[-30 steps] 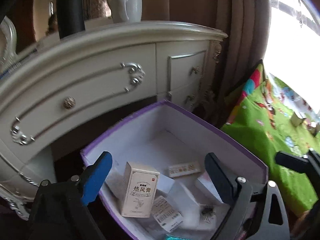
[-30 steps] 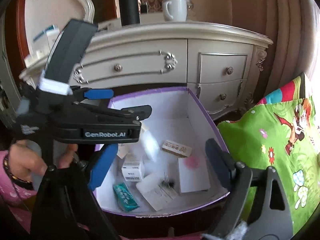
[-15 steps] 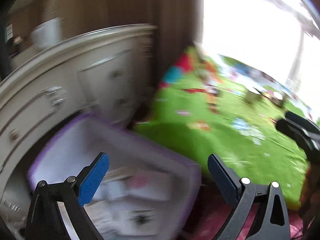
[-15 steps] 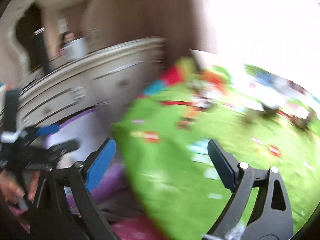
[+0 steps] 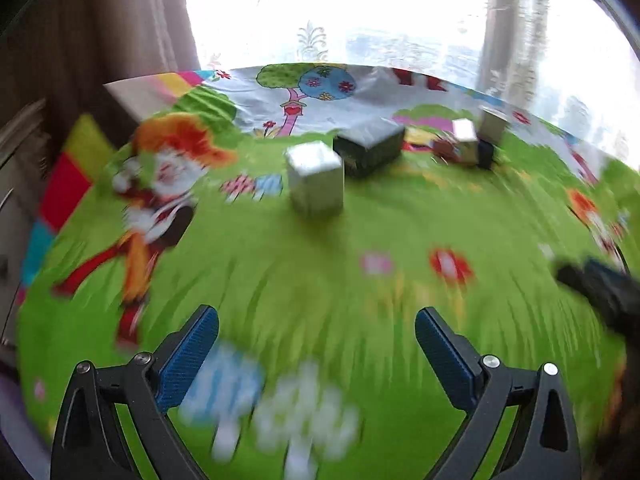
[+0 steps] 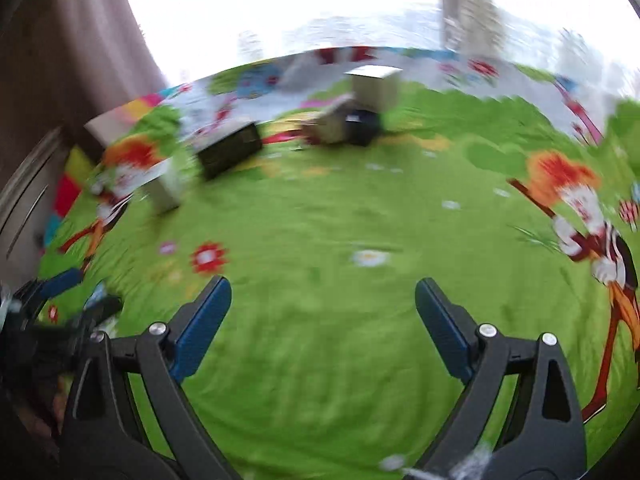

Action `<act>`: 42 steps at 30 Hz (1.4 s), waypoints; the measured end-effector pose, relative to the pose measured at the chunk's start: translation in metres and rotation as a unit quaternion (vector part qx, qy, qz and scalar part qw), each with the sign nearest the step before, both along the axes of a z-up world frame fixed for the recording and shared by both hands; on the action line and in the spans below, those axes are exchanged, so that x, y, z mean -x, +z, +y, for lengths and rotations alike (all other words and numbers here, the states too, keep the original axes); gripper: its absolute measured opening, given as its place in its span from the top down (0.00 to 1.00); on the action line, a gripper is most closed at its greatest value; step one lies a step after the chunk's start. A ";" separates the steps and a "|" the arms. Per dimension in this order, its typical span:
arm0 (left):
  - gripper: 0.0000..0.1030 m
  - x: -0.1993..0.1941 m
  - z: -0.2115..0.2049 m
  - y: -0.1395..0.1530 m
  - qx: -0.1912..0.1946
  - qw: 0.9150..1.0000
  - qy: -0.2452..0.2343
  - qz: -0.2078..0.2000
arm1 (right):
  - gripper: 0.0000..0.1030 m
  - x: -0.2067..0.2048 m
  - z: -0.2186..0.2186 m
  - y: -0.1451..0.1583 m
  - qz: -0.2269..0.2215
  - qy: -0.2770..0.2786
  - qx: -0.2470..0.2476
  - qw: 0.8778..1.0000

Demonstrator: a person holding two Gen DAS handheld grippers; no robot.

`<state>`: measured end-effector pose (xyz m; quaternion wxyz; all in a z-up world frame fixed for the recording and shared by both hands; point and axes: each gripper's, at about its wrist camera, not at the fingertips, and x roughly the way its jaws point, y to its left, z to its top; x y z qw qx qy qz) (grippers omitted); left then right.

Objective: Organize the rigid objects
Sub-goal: 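Move both open grippers back over the bed, then grasp the white JIYIN MUSIC box with the right gripper while the left grasps a white cube box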

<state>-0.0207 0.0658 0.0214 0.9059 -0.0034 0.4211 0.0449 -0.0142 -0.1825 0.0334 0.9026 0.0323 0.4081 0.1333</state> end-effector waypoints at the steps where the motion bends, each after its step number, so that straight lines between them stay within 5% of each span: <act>1: 0.03 -0.019 -0.002 -0.001 0.000 1.000 0.010 0.005 | 0.08 -0.001 -0.006 -0.001 0.000 -0.007 -0.006 1.000; 7: 0.06 -0.100 0.006 -0.015 -0.031 0.998 0.053 0.028 | 0.08 -0.003 -0.005 -0.004 0.007 0.007 -0.009 1.000; 8: 0.33 -0.103 0.012 -0.016 -0.003 0.998 0.050 0.031 | 0.08 -0.001 -0.003 -0.006 0.008 0.012 -0.011 1.000; 10: 0.64 -0.093 0.019 -0.014 0.031 0.998 0.049 0.021 | 0.08 -0.001 -0.003 -0.006 0.010 0.015 -0.014 1.000; 13: 0.64 -0.064 0.020 -0.012 0.055 0.998 0.020 0.022 | 0.08 -0.010 -0.007 -0.005 0.002 0.012 -0.011 1.000; 16: 0.64 -0.035 0.014 -0.017 0.018 1.000 -0.001 0.001 | 0.08 -0.037 -0.016 -0.001 0.004 -0.006 -0.022 1.000; 23: 0.62 -0.038 0.015 -0.014 0.013 1.000 0.010 0.002 | 0.08 -0.122 -0.022 0.012 -0.020 -0.051 -0.082 0.995; 32: 0.57 -0.039 0.019 -0.015 0.024 1.000 0.016 0.002 | 0.09 -0.195 0.007 0.015 -0.025 -0.035 -0.006 0.999; 33: 0.57 -0.039 0.020 -0.015 0.024 1.000 0.017 0.002 | 0.37 -0.196 0.007 0.009 -0.006 -0.028 0.001 1.000; 34: 0.56 -0.039 0.019 -0.015 0.023 1.000 0.018 0.002 | 0.51 -0.190 0.001 0.010 -0.013 -0.029 -0.007 0.999; 38: 0.54 -0.040 0.018 -0.016 0.022 0.999 0.022 0.003 | 0.53 -0.135 -0.029 0.024 -0.042 -0.043 -0.057 0.997; 42: 0.49 -0.041 0.018 -0.017 0.023 0.999 0.023 0.004 | 0.53 -0.081 -0.035 0.013 -0.004 0.002 -0.003 1.000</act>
